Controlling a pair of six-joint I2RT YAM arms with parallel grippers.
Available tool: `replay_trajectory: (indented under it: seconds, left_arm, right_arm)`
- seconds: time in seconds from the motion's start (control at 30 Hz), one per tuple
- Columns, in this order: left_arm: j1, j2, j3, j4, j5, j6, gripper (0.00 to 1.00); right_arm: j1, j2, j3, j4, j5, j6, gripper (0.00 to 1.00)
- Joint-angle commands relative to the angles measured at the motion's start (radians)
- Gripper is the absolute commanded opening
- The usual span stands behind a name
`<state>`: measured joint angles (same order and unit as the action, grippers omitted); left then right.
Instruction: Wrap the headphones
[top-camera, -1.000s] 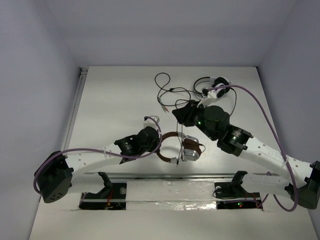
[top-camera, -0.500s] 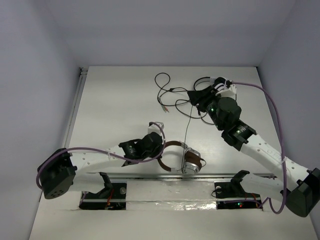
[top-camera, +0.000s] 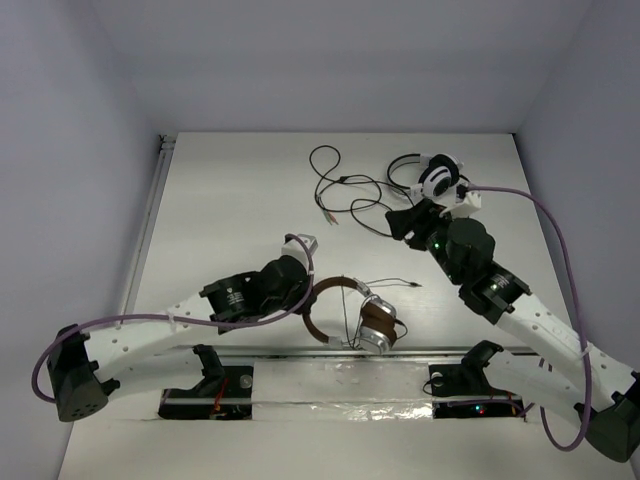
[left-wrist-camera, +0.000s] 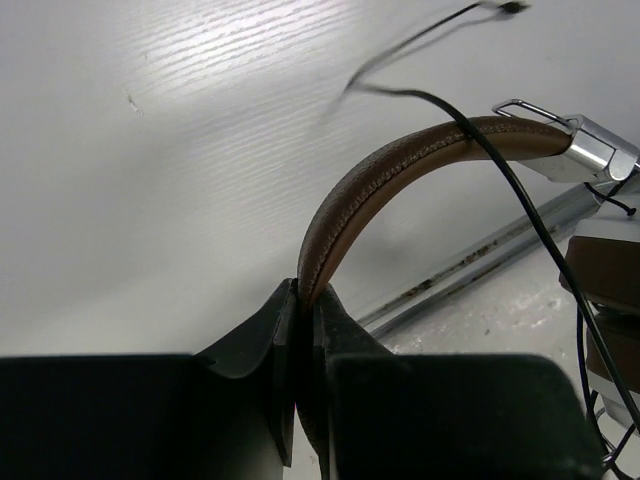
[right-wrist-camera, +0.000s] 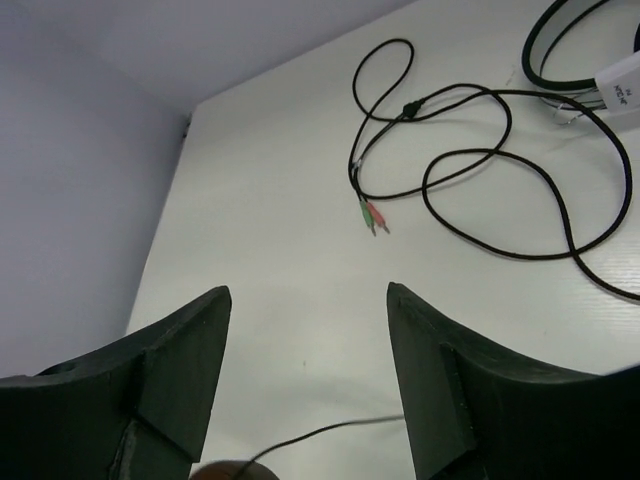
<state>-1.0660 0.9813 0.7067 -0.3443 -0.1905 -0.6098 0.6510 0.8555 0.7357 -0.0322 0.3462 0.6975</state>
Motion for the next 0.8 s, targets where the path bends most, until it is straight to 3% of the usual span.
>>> replay_trajectory:
  seconds: [0.0, 0.03, 0.07, 0.17, 0.33, 0.43, 0.53, 0.57, 0.67, 0.77]
  left_arm:
    - [-0.005, -0.021, 0.135, -0.084, 0.034, 0.048, 0.0]
    - [-0.005, -0.018, 0.148, -0.1, 0.036, 0.054, 0.0]
    - [-0.005, -0.018, 0.16, -0.128, 0.036, 0.061, 0.0]
    - [-0.005, -0.032, 0.207, -0.156, 0.043, 0.081, 0.0]
    - [-0.005, -0.043, 0.341, -0.206, 0.028, 0.117, 0.0]
    - [-0.005, -0.018, 0.41, -0.237, 0.031, 0.136, 0.0]
    - [-0.005, 0.008, 0.459, -0.271, 0.023, 0.153, 0.0]
    - [-0.005, 0.013, 0.468, -0.281, 0.029, 0.157, 0.0]
    - [0.004, 0.022, 0.496, -0.286, 0.046, 0.166, 0.0]
    - [0.005, 0.025, 0.508, -0.294, 0.06, 0.171, 0.0]
  right_arm:
    - [-0.001, -0.01, 0.019, -0.057, -0.126, -0.113, 0.69]
    - [-0.001, 0.008, 0.036, -0.073, -0.134, -0.142, 0.68]
    - [-0.001, 0.014, 0.04, -0.102, -0.133, -0.147, 0.51]
    - [-0.001, -0.015, 0.004, -0.066, -0.193, -0.187, 0.17]
    - [-0.001, -0.062, -0.093, 0.021, -0.262, -0.175, 0.14]
    - [-0.001, -0.059, -0.211, 0.194, -0.439, -0.148, 0.15]
    - [-0.001, -0.061, -0.335, 0.359, -0.507, -0.109, 0.25]
    - [-0.001, -0.062, -0.357, 0.409, -0.51, -0.096, 0.43]
    - [-0.001, -0.021, -0.394, 0.459, -0.544, -0.095, 0.67]
    - [-0.001, 0.017, -0.403, 0.518, -0.594, -0.101, 0.71]
